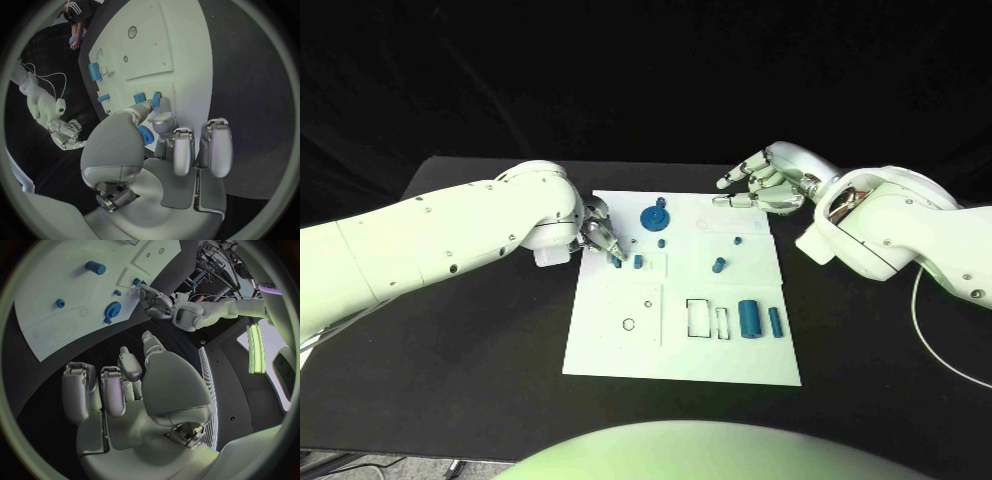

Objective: Assemble the parts on the task board

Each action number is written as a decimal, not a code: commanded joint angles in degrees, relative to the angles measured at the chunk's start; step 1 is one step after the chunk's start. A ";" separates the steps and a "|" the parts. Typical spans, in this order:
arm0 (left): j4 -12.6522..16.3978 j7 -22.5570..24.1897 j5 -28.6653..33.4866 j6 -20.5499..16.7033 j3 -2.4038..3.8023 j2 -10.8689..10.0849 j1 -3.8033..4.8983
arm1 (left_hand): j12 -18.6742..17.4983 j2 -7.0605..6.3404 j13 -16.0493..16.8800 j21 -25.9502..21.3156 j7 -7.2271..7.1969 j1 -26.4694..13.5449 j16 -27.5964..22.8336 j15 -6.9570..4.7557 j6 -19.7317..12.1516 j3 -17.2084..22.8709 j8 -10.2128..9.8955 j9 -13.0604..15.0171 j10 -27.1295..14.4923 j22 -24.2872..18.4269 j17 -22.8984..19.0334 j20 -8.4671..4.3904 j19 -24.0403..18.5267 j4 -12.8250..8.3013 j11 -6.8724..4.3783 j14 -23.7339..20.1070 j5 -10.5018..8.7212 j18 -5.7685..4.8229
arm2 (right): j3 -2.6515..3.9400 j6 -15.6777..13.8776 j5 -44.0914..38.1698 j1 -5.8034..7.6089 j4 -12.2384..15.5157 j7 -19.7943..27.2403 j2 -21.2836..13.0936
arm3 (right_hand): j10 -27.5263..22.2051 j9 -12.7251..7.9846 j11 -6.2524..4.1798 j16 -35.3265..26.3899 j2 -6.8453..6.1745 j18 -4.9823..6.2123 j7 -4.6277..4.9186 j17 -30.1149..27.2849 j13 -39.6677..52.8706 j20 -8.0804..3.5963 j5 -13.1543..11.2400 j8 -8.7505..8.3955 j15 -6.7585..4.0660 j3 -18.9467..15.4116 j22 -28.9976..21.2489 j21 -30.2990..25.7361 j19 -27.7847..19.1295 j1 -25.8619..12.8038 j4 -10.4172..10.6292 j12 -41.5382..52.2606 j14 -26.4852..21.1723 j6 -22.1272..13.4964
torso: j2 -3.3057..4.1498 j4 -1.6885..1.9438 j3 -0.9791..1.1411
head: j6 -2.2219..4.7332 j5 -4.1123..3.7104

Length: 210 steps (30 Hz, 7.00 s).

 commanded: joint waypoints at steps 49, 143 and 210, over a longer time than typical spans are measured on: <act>1.38 11.03 9.66 -20.22 0.12 -2.42 -0.31 | -12.55 3.56 -11.72 -7.70 0.84 -10.36 -0.03 0.18 -1.75 -26.24 -3.16 -0.65 -6.84 4.87 14.78 0.03 -0.28 12.61 1.51 5.92 -0.16 1.46 | 0.00 1.99 1.46 -0.13 -0.36 0.81 0.09 | -0.17 0.02 -0.21 -0.43 0.91 0.60 0.08 9.34 -0.23 -0.26 1.02 0.22 -0.33 -1.32 0.08 -0.62 -0.46 -0.61 0.96 0.15 4.73 0.27 | -0.07 -0.01 -0.20 | 0.58 -0.93; -1.81 30.87 -27.82 -22.10 0.03 5.16 -3.66 | -51.87 1.33 -49.81 -13.42 6.08 18.15 -14.67 3.98 6.45 -3.96 -23.21 -27.25 -7.77 1.69 -9.85 3.34 0.31 -5.80 6.55 1.66 -2.11 2.20 | -0.03 2.34 1.24 -0.17 -0.67 0.69 0.86 | 0.06 0.03 -0.25 -0.30 1.53 0.58 0.05 9.55 0.07 -0.28 1.34 0.25 -0.36 -1.30 0.20 -0.58 -0.39 0.00 0.87 0.69 4.79 0.38 | -0.02 -0.19 -0.16 | 2.64 -2.02; 0.30 28.99 -25.90 -13.82 0.79 -0.60 -3.82 | -53.63 0.34 -49.73 -13.11 5.84 15.67 -14.73 3.95 7.28 -3.14 -24.08 -27.86 -6.87 2.21 -10.83 3.48 0.26 -6.37 6.42 1.52 -2.27 2.19 | -0.04 2.73 1.23 -0.19 -0.65 0.69 0.88 | 0.14 0.04 -0.26 -0.37 1.67 0.57 0.05 9.46 0.14 -0.29 1.35 0.27 -0.37 -1.41 0.22 -0.57 -0.36 0.02 0.94 0.84 4.77 0.44 | 0.16 -0.28 -0.21 | 2.20 -1.33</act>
